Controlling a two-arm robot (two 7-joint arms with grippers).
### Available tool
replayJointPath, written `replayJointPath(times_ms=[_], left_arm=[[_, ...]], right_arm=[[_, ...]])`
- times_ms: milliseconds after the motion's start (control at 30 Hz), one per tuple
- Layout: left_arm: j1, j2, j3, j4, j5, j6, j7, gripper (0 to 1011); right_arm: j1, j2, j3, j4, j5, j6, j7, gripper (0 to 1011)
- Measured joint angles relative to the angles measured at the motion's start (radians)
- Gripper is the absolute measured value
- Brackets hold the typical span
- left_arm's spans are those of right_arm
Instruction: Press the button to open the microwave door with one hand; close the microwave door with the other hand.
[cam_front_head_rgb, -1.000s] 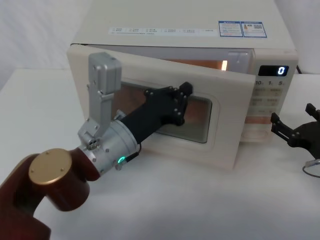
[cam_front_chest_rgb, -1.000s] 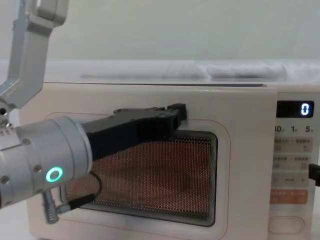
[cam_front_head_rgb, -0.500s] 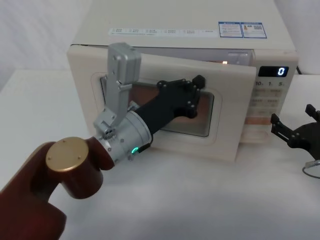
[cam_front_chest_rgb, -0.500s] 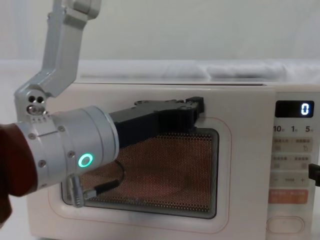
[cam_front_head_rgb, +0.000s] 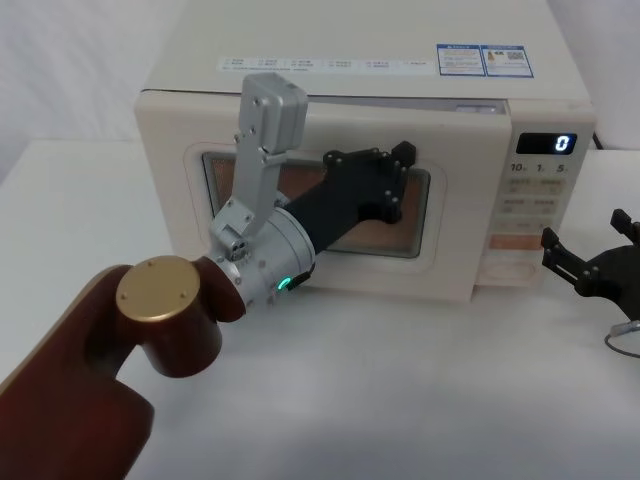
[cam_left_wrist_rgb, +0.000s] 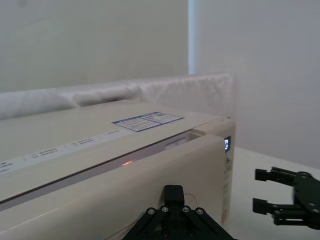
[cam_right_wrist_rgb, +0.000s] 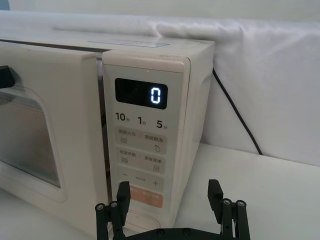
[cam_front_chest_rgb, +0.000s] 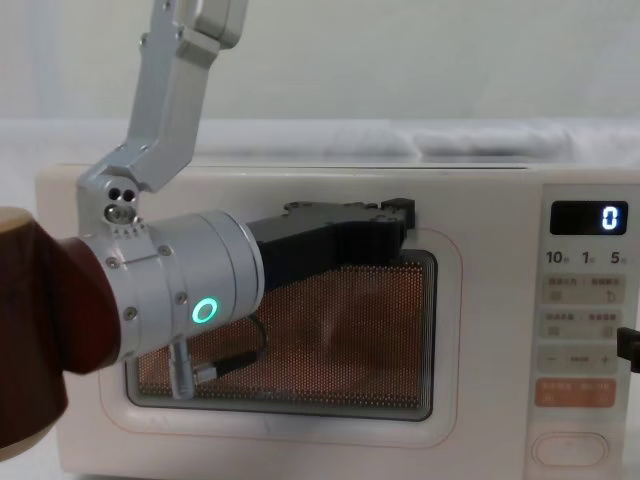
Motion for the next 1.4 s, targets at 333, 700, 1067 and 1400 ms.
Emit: replayJointPath(times_ms=[333, 700, 1067, 1400], left_arm=[[-0.008, -0.024, -0.014, 0.019, 0.038, 0.000, 0.030, 0], [-0.002, -0.061, -0.044, 0.036, 0.055, -0.019, 0.055, 0], [0.000, -0.070, -0.052, 0.041, 0.050, -0.018, 0.035, 0], [0.024, -0.034, -0.032, -0.007, -0.032, -0.021, -0.076, 0]], right_arm=[[0.000, 0.000, 0.000, 0.000, 0.000, 0.000, 0.000, 1002], [0.000, 0.000, 0.000, 0.000, 0.000, 0.000, 0.000, 1002], [0.000, 0.000, 0.000, 0.000, 0.000, 0.000, 0.000, 1002], [0.000, 0.000, 0.000, 0.000, 0.000, 0.000, 0.000, 1002]])
